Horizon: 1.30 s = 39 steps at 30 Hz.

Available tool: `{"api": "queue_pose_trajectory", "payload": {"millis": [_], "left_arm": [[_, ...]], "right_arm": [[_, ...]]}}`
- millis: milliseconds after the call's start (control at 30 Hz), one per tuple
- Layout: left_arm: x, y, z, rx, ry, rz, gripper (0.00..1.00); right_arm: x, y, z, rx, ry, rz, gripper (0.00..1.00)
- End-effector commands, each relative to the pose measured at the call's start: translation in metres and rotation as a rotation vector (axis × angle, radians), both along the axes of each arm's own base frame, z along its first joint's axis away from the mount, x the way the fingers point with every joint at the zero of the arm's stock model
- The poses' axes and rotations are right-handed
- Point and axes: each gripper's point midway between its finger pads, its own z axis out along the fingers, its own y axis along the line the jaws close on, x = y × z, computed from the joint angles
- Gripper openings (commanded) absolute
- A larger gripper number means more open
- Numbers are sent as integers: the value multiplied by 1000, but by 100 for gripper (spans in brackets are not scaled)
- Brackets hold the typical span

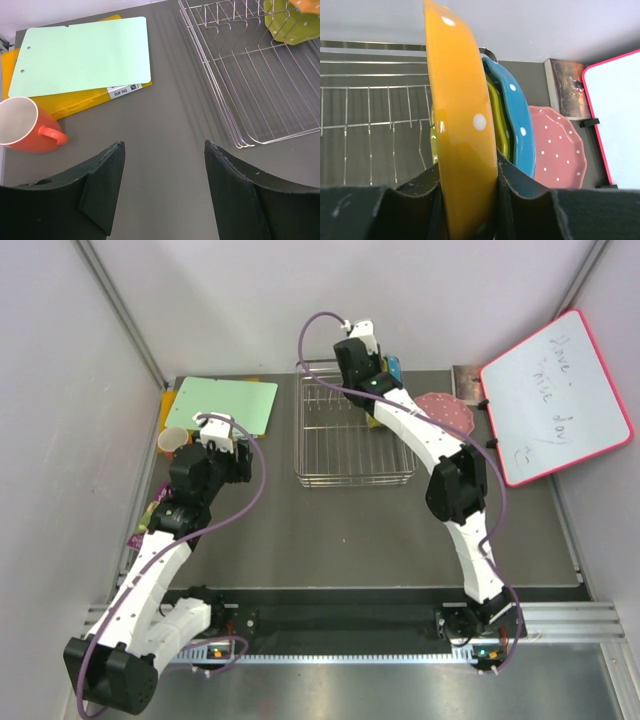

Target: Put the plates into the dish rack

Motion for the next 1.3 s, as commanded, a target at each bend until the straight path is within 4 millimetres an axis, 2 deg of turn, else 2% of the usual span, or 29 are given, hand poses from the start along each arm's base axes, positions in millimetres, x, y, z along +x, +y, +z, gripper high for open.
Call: {"api": "queue_pose_trajectory", "payload": {"millis": [0, 367, 533, 700, 800, 833, 867, 900, 933, 1000, 1033, 1067, 1133, 1167, 1200, 1233, 1267], "left_arm": [[5, -1, 12, -23, -50, -1, 70], [6, 0, 4, -9, -35, 2, 70], [6, 1, 5, -3, -33, 4, 70], [7, 2, 3, 10, -24, 9, 70], [8, 2, 4, 9, -27, 6, 70], [8, 1, 3, 6, -24, 4, 70], [9, 0, 4, 2, -26, 3, 70], [9, 0, 5, 1, -29, 2, 70], [9, -1, 4, -1, -27, -1, 70], [10, -1, 5, -4, -29, -3, 70], [10, -2, 5, -8, -30, -4, 70], [10, -2, 5, -8, -32, -4, 70], [9, -2, 8, -12, -37, -3, 70], [9, -2, 8, -14, -40, -3, 70], [9, -2, 8, -16, -39, -2, 70], [8, -7, 8, -24, -37, -30, 70], [7, -8, 8, -28, -40, -37, 70]], "right_arm": [[10, -10, 37, 60, -128, -53, 0], [16, 5, 7, 65, -63, 2, 0], [17, 4, -14, 55, -26, -3, 0], [21, 3, -25, 58, -10, -7, 0], [23, -3, -25, 55, -12, -16, 17], [23, -4, -23, 54, -12, -16, 27], [23, -5, -22, 55, -11, -16, 32], [23, -6, -15, 55, -22, -11, 37], [22, -4, -11, 58, -29, -3, 47], [21, -3, 14, 73, -71, 15, 54], [19, -1, 22, 73, -84, 27, 54], [16, -4, 48, 83, -136, 23, 54], [8, 3, 79, 123, -191, 40, 54], [-2, 12, 109, 168, -236, 82, 54], [-7, 15, 124, 189, -264, 97, 54], [-16, 17, 149, 213, -314, 112, 54], [-24, 26, 160, 231, -334, 136, 54]]}}
